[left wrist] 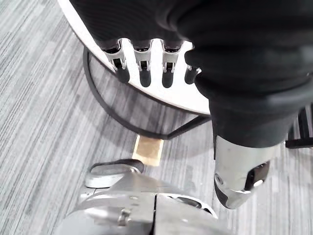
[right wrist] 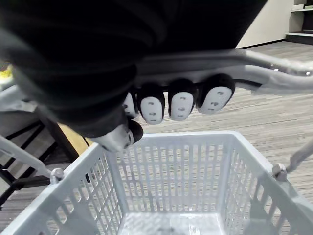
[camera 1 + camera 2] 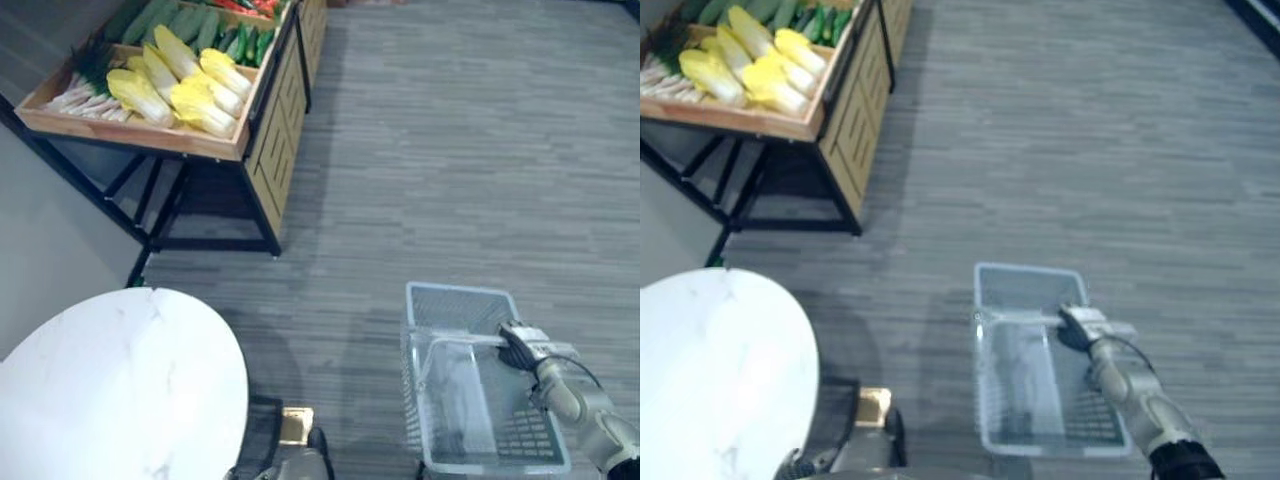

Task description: Pick vegetable in the basket

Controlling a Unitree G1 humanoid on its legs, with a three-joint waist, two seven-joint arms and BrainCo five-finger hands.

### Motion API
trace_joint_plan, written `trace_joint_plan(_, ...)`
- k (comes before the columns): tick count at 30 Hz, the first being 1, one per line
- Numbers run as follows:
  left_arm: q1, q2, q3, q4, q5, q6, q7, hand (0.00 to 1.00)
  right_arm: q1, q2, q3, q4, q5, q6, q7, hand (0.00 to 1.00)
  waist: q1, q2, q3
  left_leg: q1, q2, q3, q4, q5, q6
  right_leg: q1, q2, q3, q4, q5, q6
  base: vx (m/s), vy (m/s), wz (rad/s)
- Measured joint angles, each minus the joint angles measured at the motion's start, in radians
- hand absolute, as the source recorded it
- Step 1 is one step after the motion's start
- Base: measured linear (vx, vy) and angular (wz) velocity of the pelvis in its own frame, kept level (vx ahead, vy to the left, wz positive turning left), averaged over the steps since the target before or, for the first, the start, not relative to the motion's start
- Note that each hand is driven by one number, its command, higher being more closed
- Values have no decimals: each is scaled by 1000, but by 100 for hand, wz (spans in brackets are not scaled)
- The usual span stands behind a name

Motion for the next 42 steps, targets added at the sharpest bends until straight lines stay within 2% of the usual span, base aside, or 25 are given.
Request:
trace_joint_plan(5, -2, 5, -27, 0, 2, 0, -7, 0, -10, 2, 30, 1, 1, -20, 0, 100, 4, -17, 3, 21, -4, 5, 6, -44, -19, -5, -3, 20, 12, -1, 2, -1, 31, -19)
trace_joint_plan(8, -3, 16, -35, 3, 2, 3, -9, 0, 11, 5, 25, 2, -1, 0, 0, 100, 3, -44, 12, 10, -13, 13, 66, -112, -18, -55, -37, 30, 147, -97, -8, -6, 80, -3)
trace_joint_plan(10, -4, 30, -57, 3, 3, 6, -9, 0, 32, 36, 15, 20, -3, 26, 0, 100, 1, -45, 12, 21, -4, 5, 84, -142, -11, -115, -64, -5, 345, -111, -106, 44, 88, 4)
trace_joint_plan(11, -3, 32, -57, 4, 3, 6, -9, 0, 31, 49, 14, 29, -3, 28, 0, 100, 1, -45, 12, 27, 6, 8, 83, -145, -10, -156, -69, -9, 428, -90, -142, 36, 116, -13)
trace_joint_plan(12, 0, 45, -65, 3, 3, 6, -9, 0, 30, 84, 3, 41, -1, 34, -13, 100, -1, -40, 11, 58, 10, 8, 64, -145, -9, -219, -80, 4, 567, -31, -218, 50, 126, -11)
trace_joint_plan(13, 1, 52, -69, 3, 3, 7, -10, 0, 25, 103, -21, 38, -2, 34, -20, 100, -2, -50, 19, 83, 10, 5, 48, -143, -4, -247, -90, 19, 632, 6, -218, 125, 127, -8)
trace_joint_plan(14, 3, 67, -69, 4, 3, 9, -10, 0, 18, 118, -43, 37, -2, 34, -22, 100, -2, -57, 34, 134, 13, 1, 33, -147, 15, -291, -107, 34, 741, 39, -186, 205, 61, 4)
trace_joint_plan(15, 3, 77, -76, 3, 4, 10, -9, 0, 27, 130, -55, 37, -2, 30, -21, 100, -2, -63, 39, 162, 22, -11, 31, -159, 20, -300, -104, 8, 761, -31, -179, 202, 26, 22)
trace_joint_plan(17, -9, 89, -83, 3, 5, 10, -10, 0, 34, 147, -66, 39, -2, 30, -26, 100, -11, -70, 37, 180, 23, -27, 18, -168, 26, -301, -92, -62, 632, -59, -181, 246, -13, 35)
trace_joint_plan(19, -29, 89, -83, -2, 7, 9, -10, 0, 35, 148, -68, 41, -2, 35, -30, 100, -14, -63, 41, 181, 22, -38, 13, -182, 23, -306, -68, -84, 391, -27, -137, 319, -53, 26)
trace_joint_plan(20, -41, 87, -83, -4, 13, 9, -11, 0, 36, 155, -74, 41, -2, 39, -30, 100, -15, -57, 45, 182, 22, -51, 13, -188, 9, -312, -53, -62, 236, -1, -98, 313, -75, 28)
trace_joint_plan(22, -71, 88, -83, -4, 27, 12, -10, 0, 53, 179, -101, 40, -2, 49, -30, 100, -17, -58, 46, 225, 26, -83, -8, -203, -14, -315, -47, -17, 108, 8, -83, 401, -140, 45)
trace_joint_plan(24, -77, 92, -82, -10, 32, 12, -9, 0, 57, 191, -139, 37, -3, 61, -31, 100, -32, -46, 44, 292, 61, -122, -44, -233, -64, -295, -28, -6, 142, 4, -89, 645, -363, 79)
trace_joint_plan(25, -78, 98, -79, -18, 32, 12, -8, 0, 69, 187, -149, 35, -2, 61, -31, 100, -43, -35, 37, 307, 87, -151, -40, -246, -85, -300, -19, 11, 194, 61, -76, 680, -441, 89)
trace_joint_plan(26, -81, 84, -73, -19, 32, 12, -8, 0, 70, 184, -157, 40, -3, 65, -30, 100, -47, -10, 32, 302, 112, -171, -22, -245, -94, -314, -3, -5, 256, 40, -77, 585, -402, 46)
trace_joint_plan(27, -79, 54, -69, -20, 32, 7, -9, 0, 56, 181, -160, 40, -7, 72, -29, 100, -39, 16, 30, 268, 157, -173, 59, -200, -126, -335, 18, -28, 358, -35, -106, 582, -415, 19)
trace_joint_plan(29, -74, 11, -62, -17, 30, 11, -14, 0, 53, 175, -161, 39, -9, 73, -26, 100, -41, 17, 30, 168, 193, -168, 305, -80, -120, -311, 24, -46, 437, -137, -123, 587, -419, 11)
trace_joint_plan(30, -69, 16, -47, -22, 29, 13, -8, 0, 61, 174, -159, 39, -6, 74, -26, 100, -31, 13, 33, 75, 233, -165, 498, 70, -104, -259, 38, -59, 434, -180, -137, 557, -353, 5)
trace_joint_plan(31, -67, 14, -46, -23, 28, 16, -6, 0, 67, 166, -153, 40, -2, 75, -26, 100, -17, 4, 39, -10, 257, -154, 682, 63, -94, -200, 54, -64, 400, -202, -145, 541, -326, -6)
trace_joint_plan(34, -65, 13, -46, -42, -6, 16, -2, 0, 82, 156, -150, 40, -1, 92, -28, 100, 4, 2, 43, -125, 252, -92, 858, -20, -62, -50, 80, -75, 290, -205, -148, 553, -227, -9)
trace_joint_plan(37, -65, 14, -46, -82, -9, 7, 2, 0, 91, 150, -151, 39, 1, 98, -31, 100, 14, -2, 45, -243, 215, -4, 764, -60, -50, 77, 81, -128, 187, -205, -147, 452, -53, 10)
trace_joint_plan(39, -70, 12, -47, -107, -9, 8, 14, 0, 102, 150, -153, 37, 8, 98, -35, 100, 17, -3, 45, -301, 147, 48, 451, -45, -37, 132, 77, -175, 124, -210, -104, 394, 95, 15)
trace_joint_plan(40, -70, 10, -47, -109, -9, 7, 14, 0, 111, 150, -153, 37, 10, 98, -35, 100, 18, 1, 43, -299, 121, 53, 330, -12, -29, 148, 77, -184, 112, -216, -83, 352, 138, 25)
trace_joint_plan(41, -68, 6, -47, -109, -7, 8, 15, 0, 126, 150, -154, 36, 13, 98, -36, 100, 21, 14, 35, -289, 86, 45, 132, 84, -37, 169, 85, -199, 101, -230, -56, 501, 217, 36)
trace_joint_plan(42, -81, 15, -45, -103, -5, 12, 18, 0, 134, 188, -157, 55, 20, 107, -38, 100, 32, 4, 23, -261, 26, 2, -21, 231, 45, 199, 86, -199, 85, -249, -27, 497, 196, 52)
